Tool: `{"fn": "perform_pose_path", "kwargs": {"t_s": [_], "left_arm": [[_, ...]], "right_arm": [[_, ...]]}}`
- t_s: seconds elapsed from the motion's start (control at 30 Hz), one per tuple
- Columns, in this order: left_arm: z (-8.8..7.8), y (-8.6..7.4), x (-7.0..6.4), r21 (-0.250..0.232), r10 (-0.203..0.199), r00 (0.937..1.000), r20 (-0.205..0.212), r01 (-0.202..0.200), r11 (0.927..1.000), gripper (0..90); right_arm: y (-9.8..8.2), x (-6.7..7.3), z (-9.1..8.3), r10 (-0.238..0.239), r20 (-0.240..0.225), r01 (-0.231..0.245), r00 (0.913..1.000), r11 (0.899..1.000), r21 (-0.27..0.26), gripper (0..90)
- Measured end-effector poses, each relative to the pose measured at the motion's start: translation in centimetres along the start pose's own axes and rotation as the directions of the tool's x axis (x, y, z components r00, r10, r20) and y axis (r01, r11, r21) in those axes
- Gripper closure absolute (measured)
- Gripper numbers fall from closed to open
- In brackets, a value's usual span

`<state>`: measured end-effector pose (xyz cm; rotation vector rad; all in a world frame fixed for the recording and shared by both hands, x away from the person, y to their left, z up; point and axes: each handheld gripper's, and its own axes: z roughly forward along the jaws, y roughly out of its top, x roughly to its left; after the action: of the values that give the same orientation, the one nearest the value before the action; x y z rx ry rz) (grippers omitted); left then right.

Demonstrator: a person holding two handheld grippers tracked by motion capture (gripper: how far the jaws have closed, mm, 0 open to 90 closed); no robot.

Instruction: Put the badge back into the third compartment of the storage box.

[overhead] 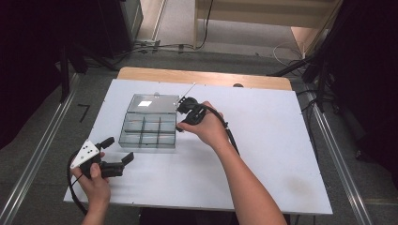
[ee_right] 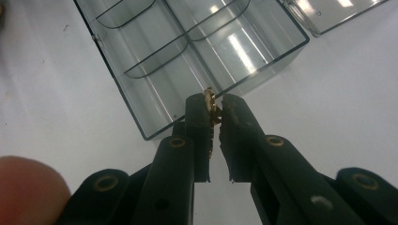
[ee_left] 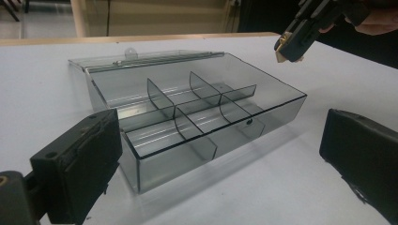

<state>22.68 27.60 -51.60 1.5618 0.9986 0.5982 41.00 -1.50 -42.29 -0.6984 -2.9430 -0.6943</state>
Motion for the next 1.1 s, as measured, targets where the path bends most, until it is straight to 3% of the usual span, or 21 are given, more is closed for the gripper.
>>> {"fn": "perform_pose_path", "kwargs": {"t_s": [0.4,0.8,1.1], "left_arm": [[0.0,0.0,0.0,-0.001,-0.003,1.0,-0.001,0.003,1.0,0.1],[0.0,0.0,0.1,-0.001,-0.005,1.0,0.002,0.005,1.0,0.1],[0.0,0.0,0.2,-0.004,-0.007,1.0,0.001,0.007,1.0,0.1]], "right_arm": [[1.5,-0.1,1.0,0.01,0.0,-0.01,1.0,1.0,0.006,79.3],[3.4,-0.2,1.8,-0.013,0.002,0.013,0.9999,1.0,0.009,79.3],[4.2,-0.1,3.3,-0.014,0.032,0.014,0.9994,1.0,0.003,78.9]]}}
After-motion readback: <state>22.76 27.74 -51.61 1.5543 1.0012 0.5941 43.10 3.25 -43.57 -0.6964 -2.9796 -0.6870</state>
